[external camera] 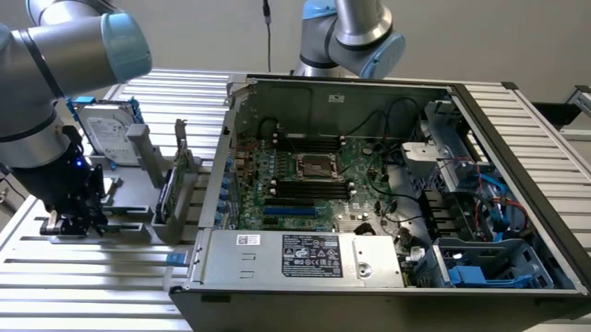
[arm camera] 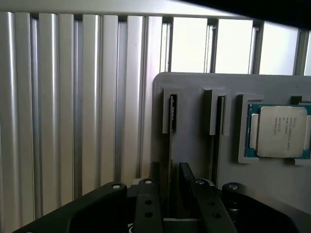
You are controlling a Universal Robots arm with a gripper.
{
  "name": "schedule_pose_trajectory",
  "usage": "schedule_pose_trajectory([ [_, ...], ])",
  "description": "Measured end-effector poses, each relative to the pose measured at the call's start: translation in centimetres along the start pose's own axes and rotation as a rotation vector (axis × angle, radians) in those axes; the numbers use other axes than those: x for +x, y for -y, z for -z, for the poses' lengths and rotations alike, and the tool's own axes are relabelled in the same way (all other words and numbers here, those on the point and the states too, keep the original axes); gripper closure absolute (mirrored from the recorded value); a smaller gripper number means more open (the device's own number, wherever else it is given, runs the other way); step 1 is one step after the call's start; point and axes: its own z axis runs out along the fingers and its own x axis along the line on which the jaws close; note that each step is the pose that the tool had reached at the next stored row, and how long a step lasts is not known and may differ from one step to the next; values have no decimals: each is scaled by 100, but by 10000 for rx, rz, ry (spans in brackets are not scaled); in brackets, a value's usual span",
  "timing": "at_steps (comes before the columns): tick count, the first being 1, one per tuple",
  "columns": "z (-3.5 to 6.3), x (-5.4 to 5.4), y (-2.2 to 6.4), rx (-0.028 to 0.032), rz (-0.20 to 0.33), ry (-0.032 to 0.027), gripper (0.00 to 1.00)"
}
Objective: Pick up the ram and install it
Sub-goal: 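Pick up the ram and move it above insertion slot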
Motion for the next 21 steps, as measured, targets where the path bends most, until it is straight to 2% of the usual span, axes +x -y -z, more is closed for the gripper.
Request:
schedule_pose_trajectory([
  [5, -6, 7, 10, -34, -10, 32, 70],
  [9, -8, 8, 11, -91, -114, 52, 70],
  [13, -9, 10, 28, -100, -162, 94, 70],
  [19, -9, 13, 29, -111, -252, 190, 70],
  [21, -9, 21, 29, -135, -287, 198, 70],
])
